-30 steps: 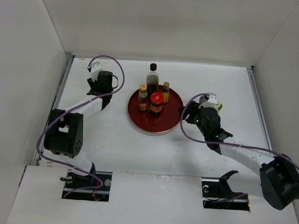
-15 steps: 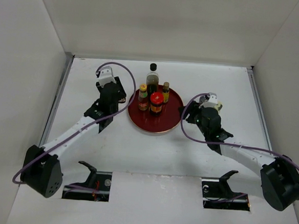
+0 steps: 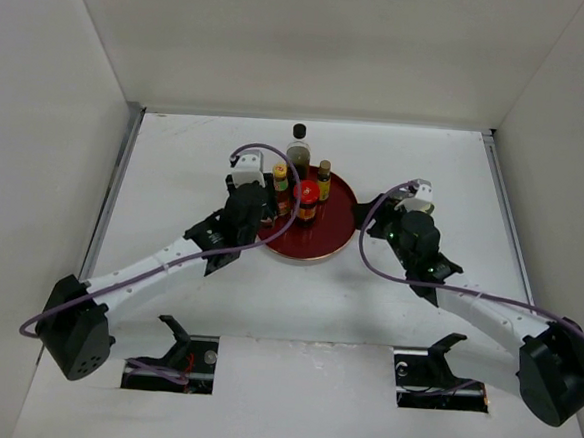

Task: Organize the condiment bottles

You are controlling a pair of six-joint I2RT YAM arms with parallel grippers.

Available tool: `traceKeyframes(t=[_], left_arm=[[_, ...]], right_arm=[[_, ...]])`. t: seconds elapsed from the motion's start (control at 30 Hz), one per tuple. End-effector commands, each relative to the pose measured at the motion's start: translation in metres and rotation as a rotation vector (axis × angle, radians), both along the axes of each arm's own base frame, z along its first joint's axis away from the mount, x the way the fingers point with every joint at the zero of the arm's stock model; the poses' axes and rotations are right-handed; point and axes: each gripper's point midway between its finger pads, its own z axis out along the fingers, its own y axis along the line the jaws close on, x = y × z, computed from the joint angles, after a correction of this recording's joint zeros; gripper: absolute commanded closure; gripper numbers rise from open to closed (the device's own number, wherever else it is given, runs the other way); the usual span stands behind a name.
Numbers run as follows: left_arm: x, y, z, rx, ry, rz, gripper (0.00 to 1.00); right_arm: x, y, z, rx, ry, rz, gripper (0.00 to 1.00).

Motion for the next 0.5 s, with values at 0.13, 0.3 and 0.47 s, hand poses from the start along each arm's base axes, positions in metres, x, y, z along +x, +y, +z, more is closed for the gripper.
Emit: traceKeyframes(t=[0.13, 0.3, 0.47], left_arm=[[0.005, -0.033, -0.024, -0.004, 0.009, -0.056, 0.72], [0.002, -0.046, -0.046, -0.021, -0.01, -0.084, 0.67], [-0.001, -0.047, -0.065, 0.002, 0.017, -0.091, 0.65]], right_arm=[[0.008, -0.013, 0.013, 0.018, -0.045, -0.063, 0.33], [0.01, -0.024, 0.022, 0.006, -0.051, -0.106, 0.27], [0.016, -0.057, 0.028, -0.054, -0.016, -0.223, 0.17]])
